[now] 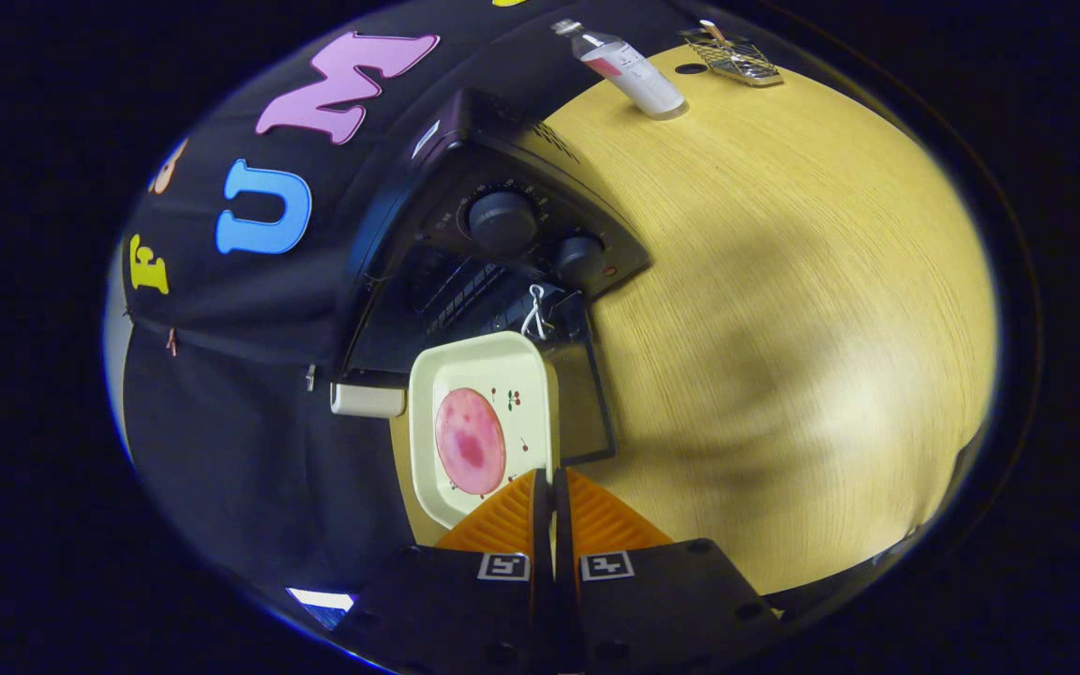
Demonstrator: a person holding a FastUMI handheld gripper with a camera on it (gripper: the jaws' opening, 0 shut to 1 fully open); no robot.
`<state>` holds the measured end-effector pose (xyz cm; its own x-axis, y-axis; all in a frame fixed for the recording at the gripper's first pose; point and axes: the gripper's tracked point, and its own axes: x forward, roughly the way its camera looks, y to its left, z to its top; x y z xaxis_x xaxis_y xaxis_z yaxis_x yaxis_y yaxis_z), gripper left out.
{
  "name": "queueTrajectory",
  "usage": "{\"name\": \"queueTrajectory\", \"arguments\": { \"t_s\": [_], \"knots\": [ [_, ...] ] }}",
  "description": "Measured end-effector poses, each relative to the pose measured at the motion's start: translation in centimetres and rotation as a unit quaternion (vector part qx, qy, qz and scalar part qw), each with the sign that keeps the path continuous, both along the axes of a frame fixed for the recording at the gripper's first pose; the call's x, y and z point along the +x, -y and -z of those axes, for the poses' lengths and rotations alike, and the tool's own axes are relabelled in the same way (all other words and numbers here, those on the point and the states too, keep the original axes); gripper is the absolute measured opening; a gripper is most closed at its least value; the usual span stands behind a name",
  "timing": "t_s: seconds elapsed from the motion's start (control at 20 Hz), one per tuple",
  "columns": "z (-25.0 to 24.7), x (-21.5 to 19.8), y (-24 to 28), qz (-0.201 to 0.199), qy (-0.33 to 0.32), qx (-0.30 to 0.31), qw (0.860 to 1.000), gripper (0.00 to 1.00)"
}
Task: Open the toaster oven, put the food inside, and close the toaster oven door.
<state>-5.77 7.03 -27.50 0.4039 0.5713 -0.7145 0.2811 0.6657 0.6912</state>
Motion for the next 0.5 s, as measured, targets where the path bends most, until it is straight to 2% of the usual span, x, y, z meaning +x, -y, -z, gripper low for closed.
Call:
{"name": "queueTrajectory", "arguments": {
  "t_s": [0.25,0.5],
  "knots": [
    [0.5,3.2,-3.2,0.097,-0.007,-0.008,0.995,0.05],
    [0.9,5.7,-5.8,0.207,-0.034,0.0,0.978,0.05]
  ]
}}
